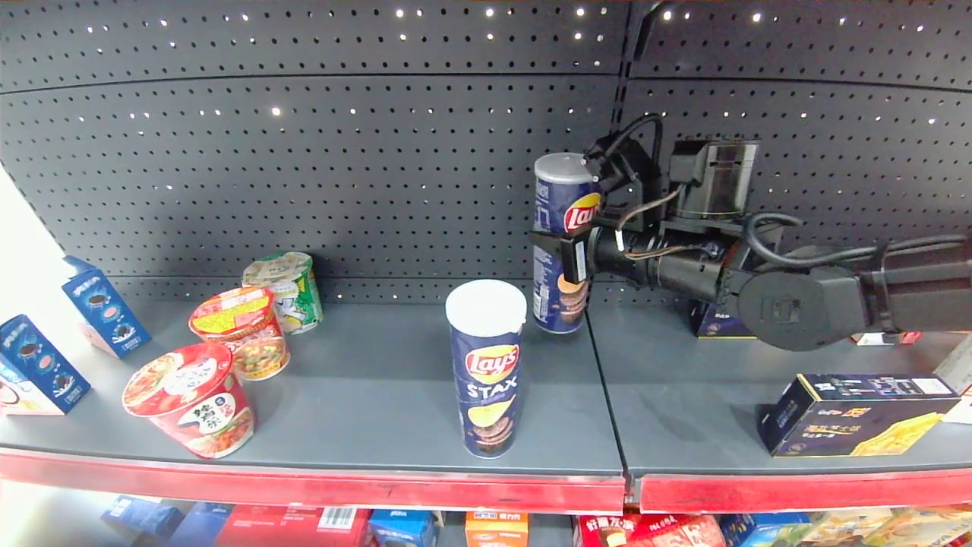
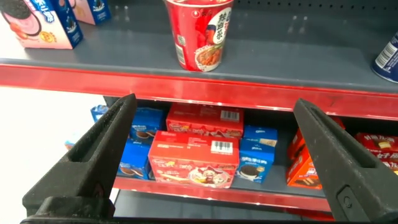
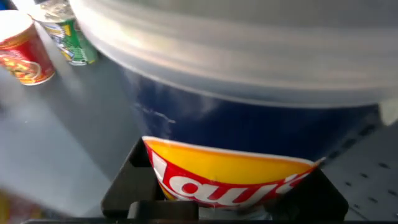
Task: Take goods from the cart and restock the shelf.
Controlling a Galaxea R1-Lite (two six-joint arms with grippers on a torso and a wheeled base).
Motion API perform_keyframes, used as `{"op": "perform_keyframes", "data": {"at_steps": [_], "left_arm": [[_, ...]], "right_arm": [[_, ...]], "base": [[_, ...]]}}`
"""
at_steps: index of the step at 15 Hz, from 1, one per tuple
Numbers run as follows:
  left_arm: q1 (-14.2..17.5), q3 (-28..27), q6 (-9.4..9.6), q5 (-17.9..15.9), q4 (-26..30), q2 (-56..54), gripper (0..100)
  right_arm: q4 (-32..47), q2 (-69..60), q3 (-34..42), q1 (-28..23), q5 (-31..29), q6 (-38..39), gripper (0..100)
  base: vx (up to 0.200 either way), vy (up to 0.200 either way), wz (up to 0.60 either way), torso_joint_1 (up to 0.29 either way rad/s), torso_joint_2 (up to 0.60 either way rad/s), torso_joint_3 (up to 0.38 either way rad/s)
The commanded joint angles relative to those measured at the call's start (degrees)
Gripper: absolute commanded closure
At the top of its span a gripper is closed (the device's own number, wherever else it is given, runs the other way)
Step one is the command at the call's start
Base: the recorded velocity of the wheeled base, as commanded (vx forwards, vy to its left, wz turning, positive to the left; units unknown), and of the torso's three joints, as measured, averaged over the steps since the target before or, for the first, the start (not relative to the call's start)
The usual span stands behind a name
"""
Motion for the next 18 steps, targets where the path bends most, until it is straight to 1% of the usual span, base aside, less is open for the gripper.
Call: {"op": "perform_keyframes", "data": {"at_steps": [1,5,11,18], "left_arm": [[0.02,0.01,-0.02,0.04,-0.01,0.09,0],[0.02,0.01,-0.02,0.04,-0.01,0.09,0],[0.02,0.01,-0.02,0.04,-0.01,0.09,0],[0.02,0.01,-0.02,0.04,-0.01,0.09,0]], "right_arm": [[0.05,3.71,-1.77,-0.27,-0.07,0.23,100],[-0.21,6.08,-1.95,-0.1,-0.16,2.07,100],[-1.36,8.63,-4.23,0.43,0.02,5.85,100],[-2.76,10.92,-4.32,0.43,0.02,5.85,100]], "base": [[0.0,0.0,0.0,0.0,0.0,0.0],[0.0,0.0,0.0,0.0,0.0,0.0],[0.0,0.0,0.0,0.0,0.0,0.0],[0.0,0.0,0.0,0.0,0.0,0.0]]}}
